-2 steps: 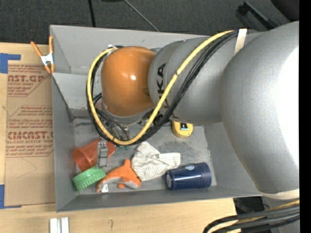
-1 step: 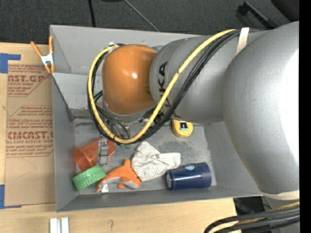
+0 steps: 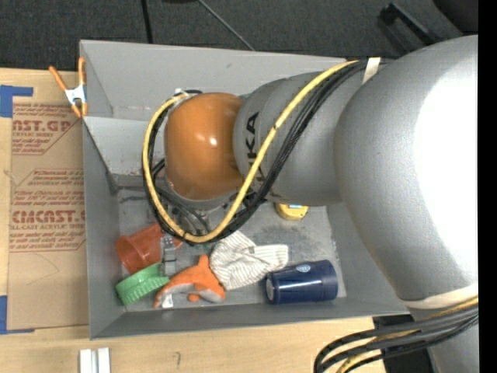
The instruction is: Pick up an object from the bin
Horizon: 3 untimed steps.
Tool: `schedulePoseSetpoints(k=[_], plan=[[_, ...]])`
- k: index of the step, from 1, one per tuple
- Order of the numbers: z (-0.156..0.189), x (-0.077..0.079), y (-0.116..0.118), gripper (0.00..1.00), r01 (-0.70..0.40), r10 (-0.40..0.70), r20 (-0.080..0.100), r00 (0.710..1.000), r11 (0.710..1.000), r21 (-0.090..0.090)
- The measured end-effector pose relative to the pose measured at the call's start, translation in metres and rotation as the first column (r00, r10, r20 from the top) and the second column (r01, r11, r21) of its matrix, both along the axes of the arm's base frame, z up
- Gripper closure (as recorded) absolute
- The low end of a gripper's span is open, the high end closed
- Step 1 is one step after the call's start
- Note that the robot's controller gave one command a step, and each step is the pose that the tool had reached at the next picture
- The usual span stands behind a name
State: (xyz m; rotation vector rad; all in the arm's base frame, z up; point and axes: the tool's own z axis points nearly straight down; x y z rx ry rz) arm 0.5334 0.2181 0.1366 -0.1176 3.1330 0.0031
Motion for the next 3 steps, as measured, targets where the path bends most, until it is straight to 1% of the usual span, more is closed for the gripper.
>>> schedulePoseSetpoints(k=[1,2,3], plan=[[-0.064,0.019,-0.041,1.00,-0.201,0.201,-0.006,0.980,0.980,-0.001],[-0.064,0.019,-0.041,1.00,-0.201,0.201,-0.006,0.980,0.980,-0.001],[0.079,0.000,-0.044,1.00,-0.222,0.222,-0.002,0.975,0.975,-0.001]])
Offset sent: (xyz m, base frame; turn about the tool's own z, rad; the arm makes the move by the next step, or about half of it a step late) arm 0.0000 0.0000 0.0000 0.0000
